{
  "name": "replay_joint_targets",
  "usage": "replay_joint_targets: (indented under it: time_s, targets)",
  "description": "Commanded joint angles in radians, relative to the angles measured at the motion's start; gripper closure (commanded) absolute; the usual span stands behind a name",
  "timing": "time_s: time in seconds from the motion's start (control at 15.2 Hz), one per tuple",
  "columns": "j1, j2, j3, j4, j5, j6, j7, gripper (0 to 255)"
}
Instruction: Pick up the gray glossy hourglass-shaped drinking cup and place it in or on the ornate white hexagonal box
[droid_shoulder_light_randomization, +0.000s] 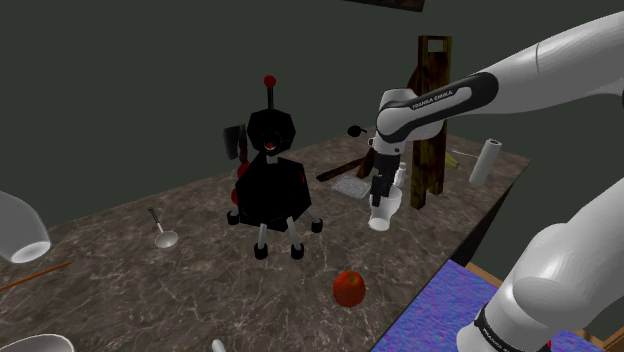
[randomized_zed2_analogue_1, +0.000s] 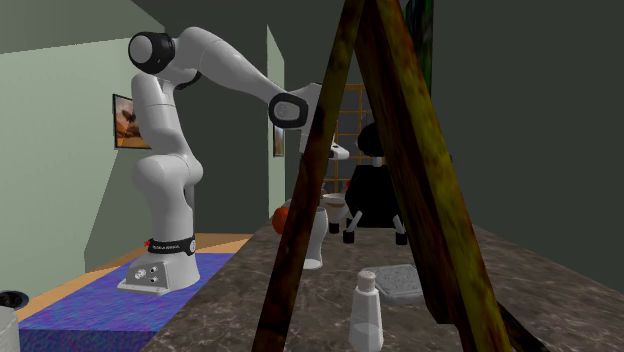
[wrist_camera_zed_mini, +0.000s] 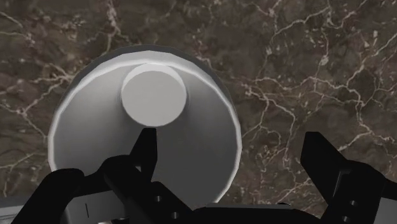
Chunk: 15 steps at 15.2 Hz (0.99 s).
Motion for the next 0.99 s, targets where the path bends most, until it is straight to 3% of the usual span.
replay_joint_targets:
  time_s: [0.0, 0.2, 0.26, 0.92]
  targets:
    - [0.000, 0.001, 0.000, -0.001, 0.000, 0.002, 0.000, 0]
    - [0.000, 0.000, 0.000, -0.001, 0.000, 0.001, 0.000, 0]
    - [0.000, 0.000, 0.000, -0.001, 0.000, 0.001, 0.000, 255]
    - [0.000, -0.006, 0.001, 0.007, -0.001, -0.013, 0.002, 255]
